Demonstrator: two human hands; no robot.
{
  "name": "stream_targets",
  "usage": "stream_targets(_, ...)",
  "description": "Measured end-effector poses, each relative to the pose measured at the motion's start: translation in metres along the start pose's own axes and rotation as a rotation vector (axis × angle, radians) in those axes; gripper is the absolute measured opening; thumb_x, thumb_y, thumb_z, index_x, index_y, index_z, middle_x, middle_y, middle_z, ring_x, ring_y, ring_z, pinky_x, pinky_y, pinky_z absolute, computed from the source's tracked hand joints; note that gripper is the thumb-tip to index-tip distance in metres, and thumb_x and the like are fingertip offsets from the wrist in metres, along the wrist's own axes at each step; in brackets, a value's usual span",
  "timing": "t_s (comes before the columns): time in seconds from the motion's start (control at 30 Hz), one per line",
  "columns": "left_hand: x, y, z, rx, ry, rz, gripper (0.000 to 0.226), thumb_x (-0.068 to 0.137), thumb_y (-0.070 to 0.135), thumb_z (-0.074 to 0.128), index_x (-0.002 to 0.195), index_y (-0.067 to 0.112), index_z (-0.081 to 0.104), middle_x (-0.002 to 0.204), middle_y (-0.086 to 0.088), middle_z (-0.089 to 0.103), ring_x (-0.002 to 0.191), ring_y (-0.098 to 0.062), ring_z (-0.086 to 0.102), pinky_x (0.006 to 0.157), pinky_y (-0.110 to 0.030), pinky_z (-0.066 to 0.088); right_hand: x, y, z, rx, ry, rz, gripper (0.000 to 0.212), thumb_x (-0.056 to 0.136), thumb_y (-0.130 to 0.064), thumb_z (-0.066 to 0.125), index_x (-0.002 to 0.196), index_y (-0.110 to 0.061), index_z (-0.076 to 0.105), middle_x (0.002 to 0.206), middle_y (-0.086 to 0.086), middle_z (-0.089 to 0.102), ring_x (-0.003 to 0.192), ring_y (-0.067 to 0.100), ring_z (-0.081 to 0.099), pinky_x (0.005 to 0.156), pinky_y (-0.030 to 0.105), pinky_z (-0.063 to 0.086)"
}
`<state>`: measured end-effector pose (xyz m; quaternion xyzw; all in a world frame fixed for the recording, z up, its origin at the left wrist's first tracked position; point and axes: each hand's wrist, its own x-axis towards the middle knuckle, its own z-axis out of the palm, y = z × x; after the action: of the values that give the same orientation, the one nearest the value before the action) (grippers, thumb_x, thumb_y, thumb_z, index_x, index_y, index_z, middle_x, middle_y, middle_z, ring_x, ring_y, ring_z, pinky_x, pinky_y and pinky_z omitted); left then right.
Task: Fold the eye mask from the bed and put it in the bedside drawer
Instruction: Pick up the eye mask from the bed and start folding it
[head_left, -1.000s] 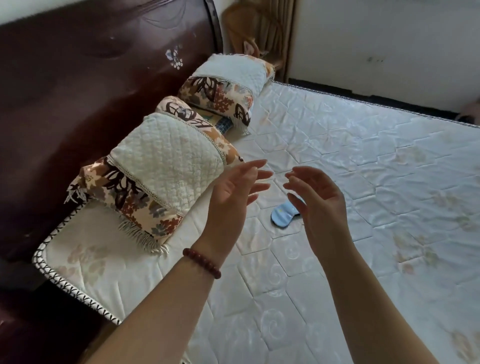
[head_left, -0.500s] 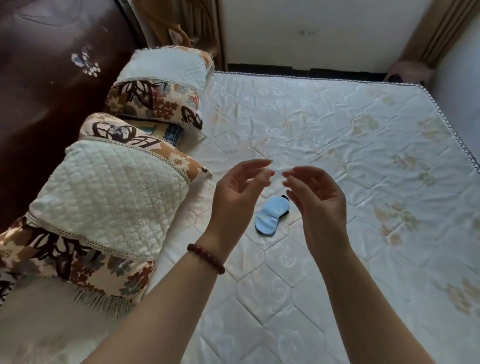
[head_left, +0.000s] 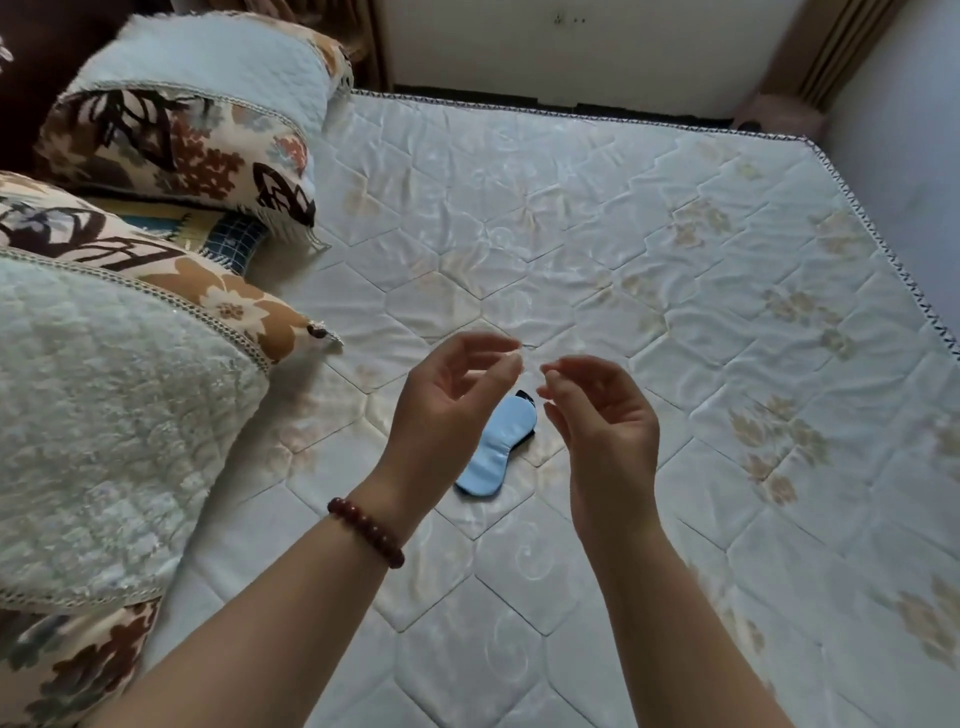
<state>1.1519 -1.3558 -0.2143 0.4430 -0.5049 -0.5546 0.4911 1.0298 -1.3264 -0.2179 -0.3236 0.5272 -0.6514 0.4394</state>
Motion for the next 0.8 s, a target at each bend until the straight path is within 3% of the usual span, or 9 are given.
stream_targets(0.17,0.032,-0.051,0.012,0.078,-0.050,-0.057,0.020,0.075,0.033,0.076,0.092,0.035,0.066,0.081,0.021,0.070,0.076,0.001,0.067,0.065,-0.010,0.048,0.030,0.051,-0.020,-0.052,0.042,0.077,0.030,0.082,-0.001,0.060,0.075,-0.027,0.072,0.086,-0.004,0.075,0.083,0.013,0.070,0.071,0.020,0.052)
stream_targets(0.27,0.047,-0.081,0.019,0.090,-0.043,-0.075,0.022,0.072,0.032,0.077,0.091,0.035,0.066,0.078,0.020,0.070,0.075,0.003,0.067,0.064,-0.009,0.048,0.045,0.085,-0.026,-0.079,0.131,0.112,0.027,0.081,-0.003,0.063,0.074,-0.028,0.072,0.090,0.001,0.074,0.081,0.011,0.070,0.071,0.022,0.052)
stream_targets(0.47,0.064,-0.136,0.027,0.112,-0.006,-0.131,0.020,0.077,0.030,0.074,0.096,0.029,0.068,0.085,0.015,0.070,0.081,0.004,0.067,0.061,-0.008,0.046,0.069,0.144,-0.035,-0.088,0.195,0.148,0.022,0.079,-0.007,0.070,0.070,-0.027,0.070,0.072,-0.012,0.072,0.072,0.002,0.067,0.066,0.017,0.052)
stream_targets(0.63,0.082,-0.174,0.022,0.180,0.026,-0.159,0.007,0.086,0.029,0.065,0.091,0.034,0.067,0.090,0.016,0.071,0.086,0.000,0.067,0.069,-0.009,0.047,0.091,0.181,-0.042,-0.081,0.224,0.155,0.020,0.077,-0.006,0.071,0.072,-0.025,0.070,0.075,-0.009,0.073,0.073,0.002,0.068,0.066,0.017,0.052)
stream_targets(0.8,0.097,-0.209,0.015,0.233,0.034,-0.203,0.012,0.091,0.025,0.058,0.097,0.030,0.067,0.098,0.008,0.071,0.091,-0.008,0.067,0.082,-0.020,0.052,0.106,0.212,-0.048,-0.068,0.238,0.189,0.017,0.078,-0.005,0.071,0.076,-0.023,0.071,0.084,-0.003,0.074,0.080,0.006,0.070,0.068,0.016,0.051)
